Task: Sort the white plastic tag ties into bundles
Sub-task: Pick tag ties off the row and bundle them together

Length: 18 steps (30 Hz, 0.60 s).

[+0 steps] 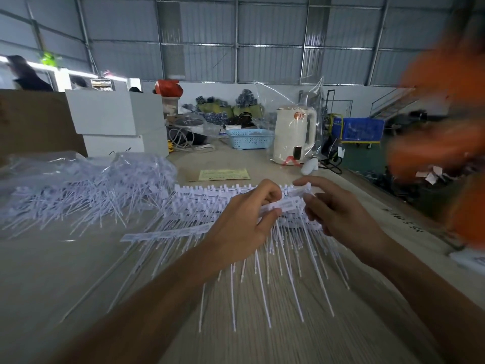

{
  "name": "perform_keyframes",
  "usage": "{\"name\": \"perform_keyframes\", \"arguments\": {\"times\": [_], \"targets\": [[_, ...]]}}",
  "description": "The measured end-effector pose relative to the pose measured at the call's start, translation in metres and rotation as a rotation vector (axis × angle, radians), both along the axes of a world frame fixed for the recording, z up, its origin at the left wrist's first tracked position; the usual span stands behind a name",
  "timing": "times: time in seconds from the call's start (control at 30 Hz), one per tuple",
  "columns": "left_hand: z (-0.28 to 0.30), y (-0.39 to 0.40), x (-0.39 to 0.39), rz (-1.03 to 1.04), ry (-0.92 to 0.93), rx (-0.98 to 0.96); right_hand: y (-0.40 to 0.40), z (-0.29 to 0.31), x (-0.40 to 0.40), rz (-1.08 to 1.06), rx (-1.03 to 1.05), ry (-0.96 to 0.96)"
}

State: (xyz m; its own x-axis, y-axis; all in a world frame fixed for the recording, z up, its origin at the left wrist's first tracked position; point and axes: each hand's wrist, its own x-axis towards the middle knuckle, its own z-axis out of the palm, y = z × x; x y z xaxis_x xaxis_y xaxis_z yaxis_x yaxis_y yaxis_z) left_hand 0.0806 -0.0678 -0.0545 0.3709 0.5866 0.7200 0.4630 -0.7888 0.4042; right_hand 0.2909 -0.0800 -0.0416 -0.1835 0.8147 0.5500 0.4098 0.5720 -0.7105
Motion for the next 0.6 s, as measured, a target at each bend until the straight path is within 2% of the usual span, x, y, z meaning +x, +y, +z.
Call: {"name": "perform_keyframes", "arguments": {"times": [0.13,0.23,0.33,0.4,0.47,0.6], "targets": [[0.0,0.001,-0.001,0.002,0.005,-0.007,0.001,0.0,0.001,-0.121,0.103,-0.16],[-0.001,0.001,-0.001,-0.009,-0.004,-0.012,0.0,0.002,0.003,-0.18,0.131,-0.099],[0.0,0.001,-0.001,-0.034,-0.078,-0.05,0.001,0.002,0.003,-0.109,-0.048,0.245],[0.0,0.002,-0.001,-0.036,-0.118,-0.077,0.0,0.002,-0.002,-0.027,-0.25,0.348],[0.0,0.003,-0.001,-0.033,-0.123,-0.091,-0.002,0.002,-0.008,0.016,-0.383,0.264],[-0.001,0.001,0.002,-0.039,-0.085,-0.051,-0.006,-0.001,-0.018,0.139,-0.476,0.125]]}}
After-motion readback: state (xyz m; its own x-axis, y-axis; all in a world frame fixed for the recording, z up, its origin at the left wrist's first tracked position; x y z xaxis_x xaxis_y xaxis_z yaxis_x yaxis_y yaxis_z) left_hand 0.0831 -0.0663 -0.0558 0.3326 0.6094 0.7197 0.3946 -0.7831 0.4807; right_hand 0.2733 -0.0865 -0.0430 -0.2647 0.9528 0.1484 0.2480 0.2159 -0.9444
